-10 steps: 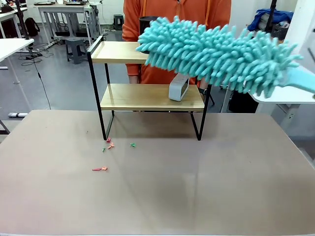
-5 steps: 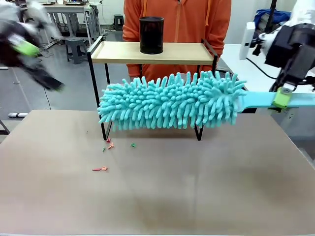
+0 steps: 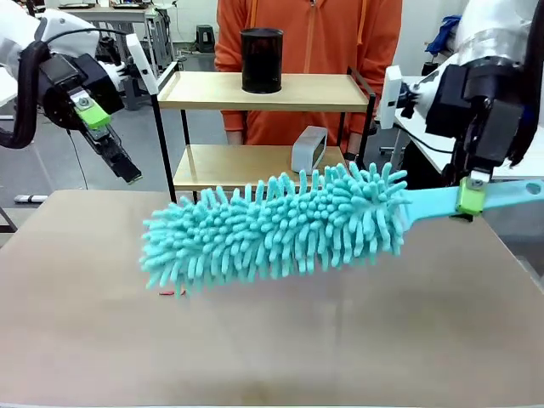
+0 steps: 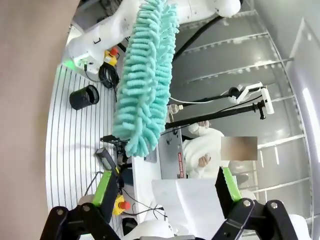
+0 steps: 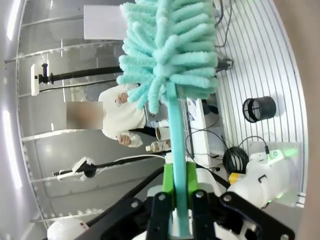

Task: Clean the shelf.
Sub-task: Hand the Duster back to the human.

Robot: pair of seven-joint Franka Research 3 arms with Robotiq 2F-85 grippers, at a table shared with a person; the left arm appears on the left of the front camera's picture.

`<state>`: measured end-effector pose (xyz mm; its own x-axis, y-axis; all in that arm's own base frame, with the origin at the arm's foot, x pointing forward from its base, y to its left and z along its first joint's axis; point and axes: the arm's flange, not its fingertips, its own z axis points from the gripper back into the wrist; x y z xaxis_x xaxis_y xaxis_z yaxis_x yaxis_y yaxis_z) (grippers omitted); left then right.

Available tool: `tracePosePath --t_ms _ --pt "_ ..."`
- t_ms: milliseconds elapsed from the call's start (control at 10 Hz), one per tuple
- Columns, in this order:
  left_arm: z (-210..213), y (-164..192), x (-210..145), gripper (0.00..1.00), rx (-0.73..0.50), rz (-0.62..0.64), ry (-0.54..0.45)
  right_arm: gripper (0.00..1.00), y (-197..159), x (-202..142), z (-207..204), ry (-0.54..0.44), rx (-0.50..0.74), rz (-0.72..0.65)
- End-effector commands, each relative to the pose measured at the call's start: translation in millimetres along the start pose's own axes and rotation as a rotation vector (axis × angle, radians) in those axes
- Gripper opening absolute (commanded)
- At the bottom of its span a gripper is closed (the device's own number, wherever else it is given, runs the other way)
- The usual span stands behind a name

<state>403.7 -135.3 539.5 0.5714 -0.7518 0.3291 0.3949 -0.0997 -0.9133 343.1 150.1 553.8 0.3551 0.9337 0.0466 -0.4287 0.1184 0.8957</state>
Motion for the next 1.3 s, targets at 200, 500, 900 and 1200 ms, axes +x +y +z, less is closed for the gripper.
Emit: tracePosePath --t_ms 200,500,900,1200 --pt "-53.5 -3.5 9.6 1.0 -0.001 -0.044 0.129 0.12 15.8 -13.6 29.0 -0.023 -0.004 0.054" --pt "-86.2 -5.8 6.2 1.0 0.018 -0.082 0.189 0.12 15.3 -13.0 29.7 -0.076 0.016 0.128" --pt "-104.5 0.4 13.6 1.0 0.047 -0.1 0.124 0.12 17.3 -8.5 25.0 -0.091 0.024 0.192" --pt "-101.8 -5.3 12.9 1.0 0.012 -0.129 0.074 0.12 9.6 -3.2 21.9 -0.071 0.024 0.16"
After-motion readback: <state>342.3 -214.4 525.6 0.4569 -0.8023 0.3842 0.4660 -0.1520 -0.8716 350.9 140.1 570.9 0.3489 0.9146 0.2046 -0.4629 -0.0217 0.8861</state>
